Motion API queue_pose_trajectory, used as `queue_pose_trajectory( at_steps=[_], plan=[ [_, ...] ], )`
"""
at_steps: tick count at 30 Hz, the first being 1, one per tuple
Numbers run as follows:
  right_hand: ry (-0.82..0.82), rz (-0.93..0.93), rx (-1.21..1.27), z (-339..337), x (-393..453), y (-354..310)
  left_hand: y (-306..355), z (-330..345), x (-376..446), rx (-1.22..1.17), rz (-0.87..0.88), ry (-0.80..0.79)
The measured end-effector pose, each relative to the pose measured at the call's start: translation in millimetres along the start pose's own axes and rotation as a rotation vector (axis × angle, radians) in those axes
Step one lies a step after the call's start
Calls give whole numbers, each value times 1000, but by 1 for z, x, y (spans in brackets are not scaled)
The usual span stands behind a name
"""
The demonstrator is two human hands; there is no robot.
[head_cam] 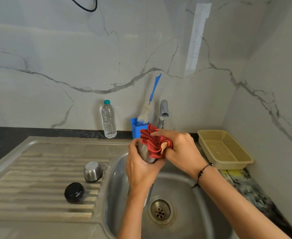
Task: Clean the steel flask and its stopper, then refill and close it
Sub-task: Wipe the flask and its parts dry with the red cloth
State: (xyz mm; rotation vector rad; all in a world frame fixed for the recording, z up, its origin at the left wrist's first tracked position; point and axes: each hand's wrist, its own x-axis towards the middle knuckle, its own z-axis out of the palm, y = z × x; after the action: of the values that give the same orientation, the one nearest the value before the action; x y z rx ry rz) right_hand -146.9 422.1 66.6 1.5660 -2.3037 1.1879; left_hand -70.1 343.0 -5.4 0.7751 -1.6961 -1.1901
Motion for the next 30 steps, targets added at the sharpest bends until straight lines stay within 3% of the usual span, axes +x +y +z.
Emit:
queue_pose_trajectory(
  at_steps=[7, 11, 14, 19, 24, 28, 30],
  plan=[
    [-43, 176, 142, -3, 13, 13, 0, 1, -5, -33, -42, -35],
    [7, 322, 523, -1, 22, 20, 7, -7, -7, -151, -68, -72],
    [98, 203, 645, 6, 10, 13, 11, -17, -4, -250, -76, -94],
    [102, -46, 589, 14, -9, 5, 8, -32, -4, -360, -34, -140],
    [20, 48, 746, 14, 0, 5, 4, -39, -8, -347, -50, -213],
    [-27, 92, 723, 26, 14, 8, 10, -48, -12, -309, -62, -139],
    [25, 124, 770, 37, 18, 10, 19, -59, -13, -260, -23, -87]
  ],
)
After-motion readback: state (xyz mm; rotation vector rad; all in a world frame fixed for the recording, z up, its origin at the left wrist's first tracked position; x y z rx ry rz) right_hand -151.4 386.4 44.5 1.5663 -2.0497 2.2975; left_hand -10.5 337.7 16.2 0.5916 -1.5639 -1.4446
